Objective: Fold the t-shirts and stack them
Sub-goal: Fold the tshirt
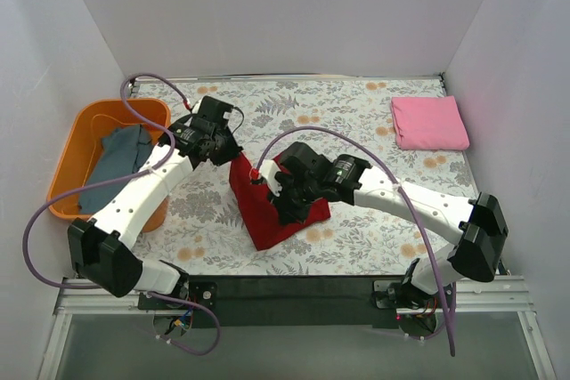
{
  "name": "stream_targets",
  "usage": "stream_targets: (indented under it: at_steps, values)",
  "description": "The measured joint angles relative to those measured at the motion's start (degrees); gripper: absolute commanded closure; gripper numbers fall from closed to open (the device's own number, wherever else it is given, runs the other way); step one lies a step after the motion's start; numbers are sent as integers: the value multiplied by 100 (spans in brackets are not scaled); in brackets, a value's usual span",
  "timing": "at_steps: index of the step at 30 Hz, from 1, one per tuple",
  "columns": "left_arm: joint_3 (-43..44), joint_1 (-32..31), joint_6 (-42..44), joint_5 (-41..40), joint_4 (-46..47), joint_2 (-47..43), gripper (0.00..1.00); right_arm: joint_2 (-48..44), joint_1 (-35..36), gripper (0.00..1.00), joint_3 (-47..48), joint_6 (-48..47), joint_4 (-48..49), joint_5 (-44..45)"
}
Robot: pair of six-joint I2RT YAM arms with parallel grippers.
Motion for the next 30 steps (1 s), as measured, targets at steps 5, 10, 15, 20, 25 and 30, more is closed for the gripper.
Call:
stream_targets:
  at_steps: [5,10,15,20,25,30]
  values:
    - [61,0,35,334,435,363,100,-90,-411,99,-308,28,46,-92]
    - [61,0,37,601,817,706,100,-92,-614,99,-505,24,61,-55]
    - [61,-2,37,855,1248,977,100,-109,-772,99,-669,20,87,118]
    - [61,-24,83,1073,1679,1381,100,-114,-905,99,-885,15,109,391]
    - [44,-133,160,1158,2085,1773,100,-116,-938,99,-1097,22,170,732]
    - [37,-256,254,1261,2485,2065,100,-116,-942,99,-1287,63,234,1080]
